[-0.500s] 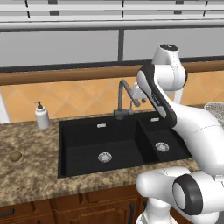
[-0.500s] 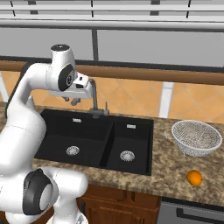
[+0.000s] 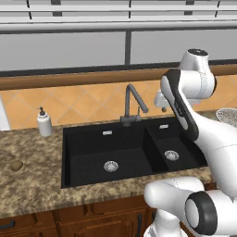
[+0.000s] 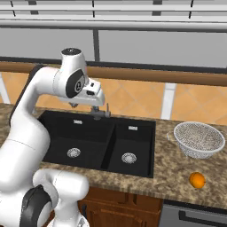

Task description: Put the colander in the sink, put the orange, kiwi in the colander, and turn on the sink faucet and pour water over the colander.

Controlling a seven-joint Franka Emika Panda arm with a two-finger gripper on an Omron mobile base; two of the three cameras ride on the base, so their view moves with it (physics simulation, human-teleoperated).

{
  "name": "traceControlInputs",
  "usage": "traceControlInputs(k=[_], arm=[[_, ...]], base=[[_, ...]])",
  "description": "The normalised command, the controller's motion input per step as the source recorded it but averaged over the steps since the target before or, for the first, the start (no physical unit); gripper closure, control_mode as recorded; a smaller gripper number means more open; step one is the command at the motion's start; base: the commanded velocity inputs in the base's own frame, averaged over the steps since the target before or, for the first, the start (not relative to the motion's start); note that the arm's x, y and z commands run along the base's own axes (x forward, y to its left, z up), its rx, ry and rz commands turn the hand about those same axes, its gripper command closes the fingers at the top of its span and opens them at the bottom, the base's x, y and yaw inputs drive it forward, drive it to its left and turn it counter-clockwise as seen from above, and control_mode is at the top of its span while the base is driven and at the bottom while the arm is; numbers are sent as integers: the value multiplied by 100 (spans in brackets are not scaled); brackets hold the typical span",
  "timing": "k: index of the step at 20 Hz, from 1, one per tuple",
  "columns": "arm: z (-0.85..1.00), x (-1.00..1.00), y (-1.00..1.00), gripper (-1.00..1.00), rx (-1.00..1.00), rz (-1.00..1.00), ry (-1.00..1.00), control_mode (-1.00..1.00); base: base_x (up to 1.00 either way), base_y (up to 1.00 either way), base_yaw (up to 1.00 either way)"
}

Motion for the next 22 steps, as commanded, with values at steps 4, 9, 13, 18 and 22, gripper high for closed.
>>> traceControlInputs(k=[4, 9, 13, 18, 22], arm=[[-12, -31, -83, -100, 0, 0, 0, -100], [-23, -22, -96, -100, 0, 0, 0, -100], [-35, -9, -100, -100, 0, 0, 0, -100], [-37, -1, -100, -100, 0, 0, 3, -100], [-38, 0, -100, -100, -2, 2, 6, -100]], base=[[0, 0, 0], [0, 0, 0], [0, 0, 0], [0, 0, 0], [0, 0, 0]])
